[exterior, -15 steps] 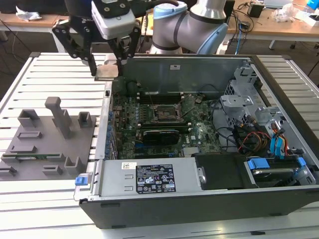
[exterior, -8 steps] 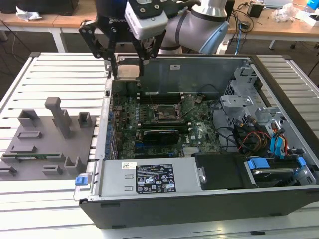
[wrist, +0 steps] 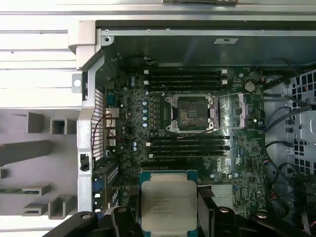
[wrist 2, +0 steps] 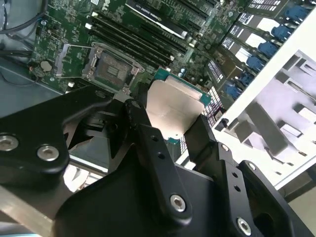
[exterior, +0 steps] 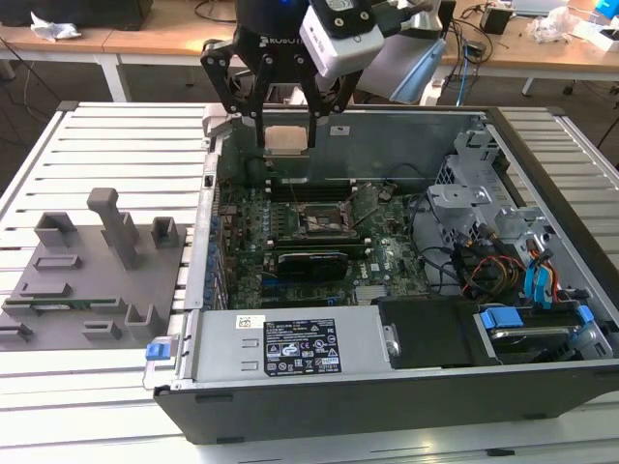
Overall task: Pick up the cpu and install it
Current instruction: 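Pick up the cpu and move it towards the insertion slot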
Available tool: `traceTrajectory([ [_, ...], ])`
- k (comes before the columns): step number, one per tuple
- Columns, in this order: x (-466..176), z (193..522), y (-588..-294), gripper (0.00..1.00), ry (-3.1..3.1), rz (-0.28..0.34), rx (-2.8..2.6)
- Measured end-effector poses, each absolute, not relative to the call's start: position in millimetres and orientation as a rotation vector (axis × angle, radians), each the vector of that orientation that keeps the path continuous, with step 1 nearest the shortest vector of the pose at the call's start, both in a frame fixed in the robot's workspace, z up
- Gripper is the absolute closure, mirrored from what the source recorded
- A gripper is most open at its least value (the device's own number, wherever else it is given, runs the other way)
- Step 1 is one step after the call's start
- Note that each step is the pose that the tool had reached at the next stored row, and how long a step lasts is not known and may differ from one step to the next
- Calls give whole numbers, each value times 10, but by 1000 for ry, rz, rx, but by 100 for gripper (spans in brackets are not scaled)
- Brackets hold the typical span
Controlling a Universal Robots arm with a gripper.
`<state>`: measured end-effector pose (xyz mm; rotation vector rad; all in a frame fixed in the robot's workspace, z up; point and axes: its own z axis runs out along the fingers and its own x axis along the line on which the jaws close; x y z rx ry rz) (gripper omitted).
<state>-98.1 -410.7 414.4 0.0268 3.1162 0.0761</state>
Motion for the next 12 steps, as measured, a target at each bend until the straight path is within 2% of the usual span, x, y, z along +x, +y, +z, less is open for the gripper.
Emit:
traceTrajectory([
  [12, -876, 3959, -4106, 45, 3120, 76, 27],
])
